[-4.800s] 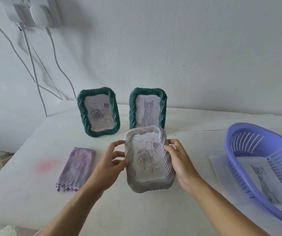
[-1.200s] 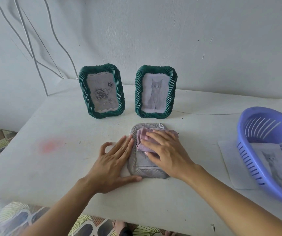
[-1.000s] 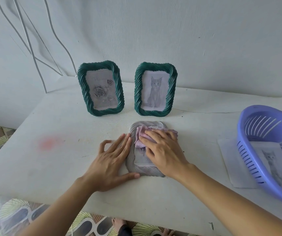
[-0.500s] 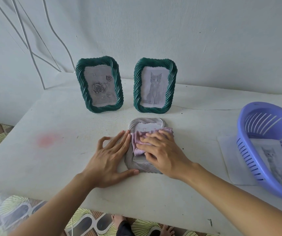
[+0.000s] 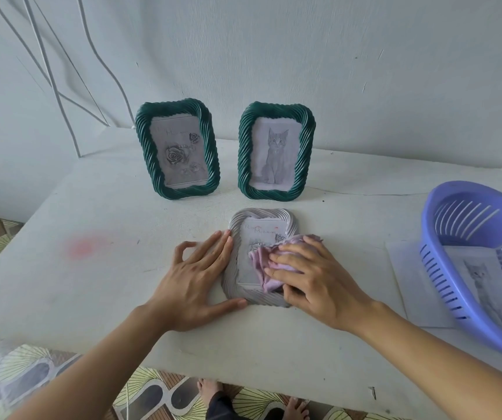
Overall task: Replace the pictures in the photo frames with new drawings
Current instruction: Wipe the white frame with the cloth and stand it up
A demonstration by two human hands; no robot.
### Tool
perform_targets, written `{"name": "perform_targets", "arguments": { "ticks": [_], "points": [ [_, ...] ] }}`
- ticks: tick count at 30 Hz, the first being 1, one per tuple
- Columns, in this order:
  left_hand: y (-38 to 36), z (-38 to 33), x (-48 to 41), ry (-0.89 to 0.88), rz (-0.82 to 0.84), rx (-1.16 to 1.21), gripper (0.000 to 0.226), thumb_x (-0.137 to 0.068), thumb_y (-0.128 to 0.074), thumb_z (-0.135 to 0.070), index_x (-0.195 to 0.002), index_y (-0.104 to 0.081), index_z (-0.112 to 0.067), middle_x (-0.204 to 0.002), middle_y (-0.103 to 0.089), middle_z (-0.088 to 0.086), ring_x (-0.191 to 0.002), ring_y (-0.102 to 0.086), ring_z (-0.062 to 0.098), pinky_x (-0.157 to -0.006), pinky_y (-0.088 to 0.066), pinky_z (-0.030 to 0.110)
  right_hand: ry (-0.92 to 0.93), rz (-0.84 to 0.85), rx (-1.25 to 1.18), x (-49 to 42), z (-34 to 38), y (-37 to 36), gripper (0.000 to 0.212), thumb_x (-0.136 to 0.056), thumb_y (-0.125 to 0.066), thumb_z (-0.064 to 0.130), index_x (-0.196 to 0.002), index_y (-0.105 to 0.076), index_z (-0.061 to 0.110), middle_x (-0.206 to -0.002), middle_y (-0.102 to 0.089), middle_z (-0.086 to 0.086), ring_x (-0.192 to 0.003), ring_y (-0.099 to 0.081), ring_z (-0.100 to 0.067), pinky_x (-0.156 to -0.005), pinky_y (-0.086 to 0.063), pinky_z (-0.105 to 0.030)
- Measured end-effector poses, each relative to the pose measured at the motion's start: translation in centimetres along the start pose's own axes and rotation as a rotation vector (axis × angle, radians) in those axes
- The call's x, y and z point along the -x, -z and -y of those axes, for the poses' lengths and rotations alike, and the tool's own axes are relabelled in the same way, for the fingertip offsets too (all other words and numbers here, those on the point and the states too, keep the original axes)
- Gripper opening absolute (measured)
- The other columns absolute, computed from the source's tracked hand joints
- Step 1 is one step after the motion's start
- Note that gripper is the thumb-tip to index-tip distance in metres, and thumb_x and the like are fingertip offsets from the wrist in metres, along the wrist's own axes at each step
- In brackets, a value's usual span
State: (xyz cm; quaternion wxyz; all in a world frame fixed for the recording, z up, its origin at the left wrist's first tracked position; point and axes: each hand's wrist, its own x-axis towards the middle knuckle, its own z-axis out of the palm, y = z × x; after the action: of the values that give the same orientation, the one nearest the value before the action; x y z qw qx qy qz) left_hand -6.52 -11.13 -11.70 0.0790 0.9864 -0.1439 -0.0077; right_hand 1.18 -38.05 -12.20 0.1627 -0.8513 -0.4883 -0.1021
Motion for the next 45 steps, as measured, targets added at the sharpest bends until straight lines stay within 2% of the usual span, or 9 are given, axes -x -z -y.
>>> {"name": "perform_targets", "arguments": {
  "ticks": [5,12,16,19,22,25,31,39,45],
  "points": [
    [0.0,0.0,0.0,0.000,0.008,-0.009,0.104,-0.086,-0.030,-0.086,-0.160,0.000,-0.020,-0.168,0.002,-0.006,-0.153,0.007,0.007,-0.120,-0.015,0.049,-0.137,0.002,0.098,-1.4,-0.4,-0.7,0.034,-0.094,-0.048,0.024,-0.118,-0.070,0.018,-0.125,-0.066,-0.002,-0.124,-0.056,-0.027,-0.108,-0.039,-0.051],
    [0.0,0.0,-0.1,0.001,0.008,0.005,0.104,-0.086,-0.030,-0.086,-0.161,-0.003,-0.019,-0.168,-0.002,-0.006,-0.154,0.005,0.007,-0.120,-0.015,0.050,-0.255,-0.026,0.075,-4.9,-0.7,-1.6,0.037,-0.093,-0.044,0.023,-0.118,-0.070,0.015,-0.120,-0.069,-0.004,-0.117,-0.060,-0.026,-0.105,-0.044,-0.046],
    [0.0,0.0,-0.1,-0.002,0.003,0.009,0.104,-0.086,-0.031,-0.086,-0.161,-0.002,-0.020,-0.167,-0.003,-0.005,-0.154,0.005,0.008,-0.119,-0.016,0.051,-0.240,-0.103,-0.003,-6.2,-0.3,-1.9,0.031,-0.094,-0.049,0.019,-0.115,-0.071,0.013,-0.113,-0.070,-0.002,-0.109,-0.058,-0.023,-0.103,-0.043,-0.040],
    [0.0,0.0,-0.1,-0.004,0.003,0.006,0.104,-0.086,-0.032,-0.086,-0.161,-0.003,-0.020,-0.167,-0.005,-0.005,-0.154,0.004,0.009,-0.119,-0.017,0.051,-0.209,-0.103,-0.067,-6.7,0.8,-2.6,0.030,-0.095,-0.050,0.021,-0.115,-0.071,0.013,-0.114,-0.070,-0.001,-0.110,-0.057,-0.022,-0.104,-0.043,-0.041],
    [0.1,-0.1,-0.1,-0.004,-0.003,0.010,0.103,-0.085,-0.032,-0.086,-0.161,-0.003,-0.022,-0.168,-0.005,-0.005,-0.154,0.005,0.009,-0.119,-0.017,0.050,-0.182,-0.098,-0.116,-6.5,1.7,-2.7,0.026,-0.094,-0.053,0.020,-0.109,-0.072,0.012,-0.110,-0.070,-0.001,-0.108,-0.057,-0.023,-0.097,-0.047,-0.039],
    [0.1,-0.1,-0.1,-0.009,-0.024,0.029,0.103,-0.085,-0.035,-0.086,-0.161,-0.004,-0.024,-0.167,-0.008,-0.006,-0.154,0.002,0.009,-0.118,-0.019,0.049,-0.122,-0.037,-0.173,-5.4,2.2,-1.9,0.022,-0.095,-0.055,0.020,-0.110,-0.071,0.013,-0.108,-0.069,0.001,-0.106,-0.056,-0.021,-0.092,-0.048,-0.040],
    [0.2,-0.1,-0.1,0.007,-0.030,0.021,0.106,-0.084,-0.037,-0.086,-0.159,-0.018,-0.014,-0.167,-0.013,-0.003,-0.154,-0.003,0.009,-0.118,-0.021,0.048,0.024,0.093,-0.241,-1.5,2.7,0.1,0.020,-0.094,-0.057,0.020,-0.109,-0.071,0.019,-0.109,-0.066,0.005,-0.113,-0.053,-0.017,-0.099,-0.042,-0.033],
    [0.1,-0.1,0.0,-0.001,-0.018,0.019,0.106,-0.084,-0.036,-0.086,-0.160,-0.010,-0.017,-0.167,-0.008,-0.004,-0.154,0.001,0.008,-0.120,-0.017,0.047,0.002,-0.006,-0.017,-0.1,1.2,1.5,0.016,-0.087,-0.055,0.017,-0.089,-0.070,0.014,-0.097,-0.067,0.000,-0.107,-0.058,-0.023,-0.097,-0.043,-0.034],
    [0.1,0.0,0.0,-0.002,-0.014,0.032,0.106,-0.084,-0.035,-0.087,-0.160,-0.007,-0.019,-0.167,-0.006,-0.005,-0.154,0.003,0.007,-0.120,-0.016,0.048,-0.105,-0.055,0.120,-1.2,-0.6,0.6,0.022,-0.087,-0.051,0.018,-0.091,-0.072,0.013,-0.104,-0.069,-0.001,-0.107,-0.061,-0.024,-0.106,-0.041,-0.043]
  ]
}}
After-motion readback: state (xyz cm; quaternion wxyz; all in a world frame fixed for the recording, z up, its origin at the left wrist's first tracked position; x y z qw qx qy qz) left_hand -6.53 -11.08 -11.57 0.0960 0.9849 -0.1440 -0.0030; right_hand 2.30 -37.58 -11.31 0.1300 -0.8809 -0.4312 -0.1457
